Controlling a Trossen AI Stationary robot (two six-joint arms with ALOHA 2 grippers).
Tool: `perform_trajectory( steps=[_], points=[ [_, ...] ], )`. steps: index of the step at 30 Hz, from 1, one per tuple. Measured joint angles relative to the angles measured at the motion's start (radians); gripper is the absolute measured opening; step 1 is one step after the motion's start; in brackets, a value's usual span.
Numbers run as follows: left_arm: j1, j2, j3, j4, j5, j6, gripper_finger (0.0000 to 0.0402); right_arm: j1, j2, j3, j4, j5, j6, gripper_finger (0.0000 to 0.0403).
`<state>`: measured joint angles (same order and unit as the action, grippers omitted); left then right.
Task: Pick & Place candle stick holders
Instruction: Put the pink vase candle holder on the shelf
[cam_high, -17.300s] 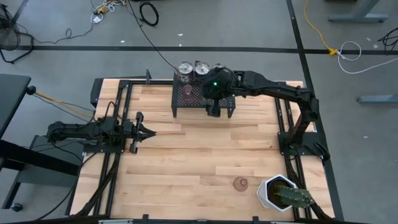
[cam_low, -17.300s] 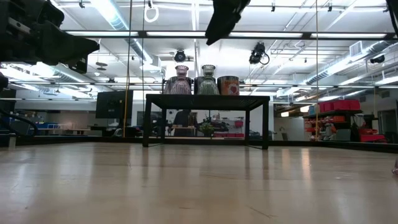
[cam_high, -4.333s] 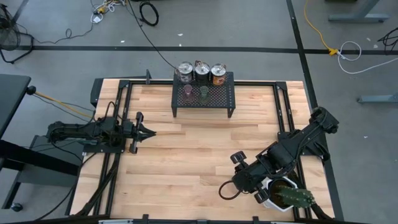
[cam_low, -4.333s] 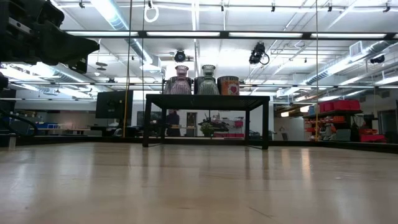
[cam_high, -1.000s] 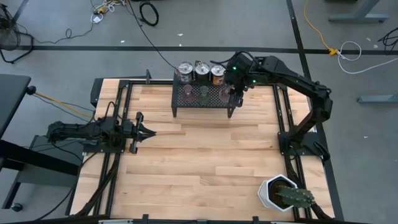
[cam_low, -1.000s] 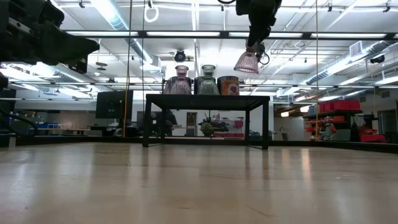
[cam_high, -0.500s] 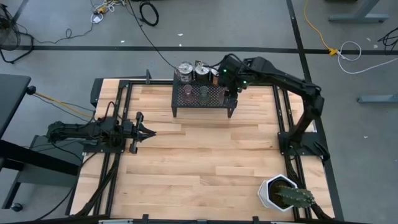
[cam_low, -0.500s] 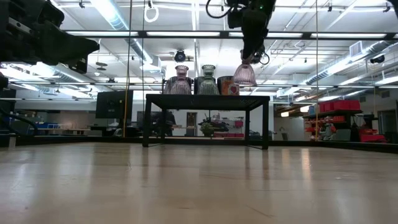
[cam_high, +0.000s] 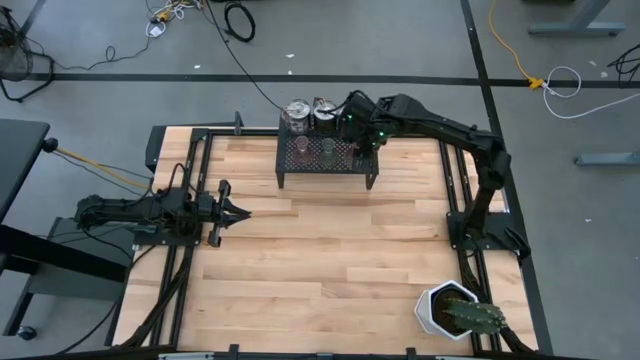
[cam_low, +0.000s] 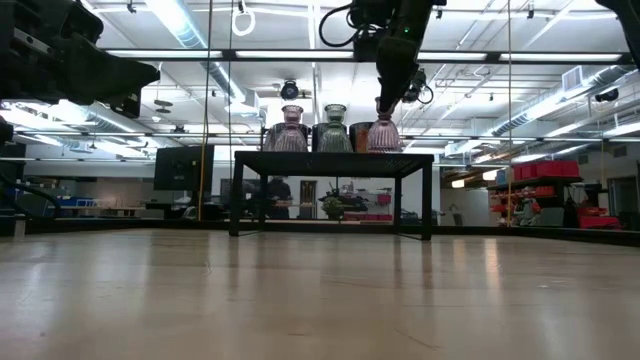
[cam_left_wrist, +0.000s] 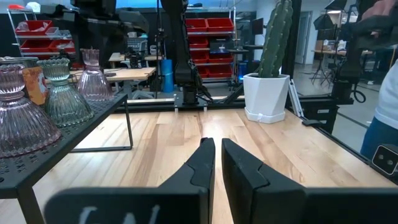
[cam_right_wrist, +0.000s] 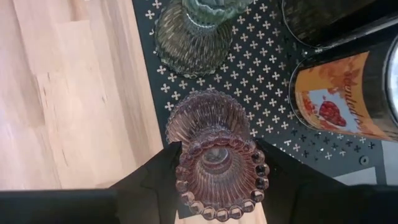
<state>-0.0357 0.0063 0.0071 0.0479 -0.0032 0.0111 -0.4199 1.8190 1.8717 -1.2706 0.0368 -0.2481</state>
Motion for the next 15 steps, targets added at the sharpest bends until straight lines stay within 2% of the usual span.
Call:
perform_trajectory(
  steps=[15],
  points=[
    [0.000, 0.000, 0.000, 0.000, 0.000, 0.000, 0.0034, -0.039, 0.010, 0.000, 0.018, -0.002, 0.004, 0.0167]
  ],
)
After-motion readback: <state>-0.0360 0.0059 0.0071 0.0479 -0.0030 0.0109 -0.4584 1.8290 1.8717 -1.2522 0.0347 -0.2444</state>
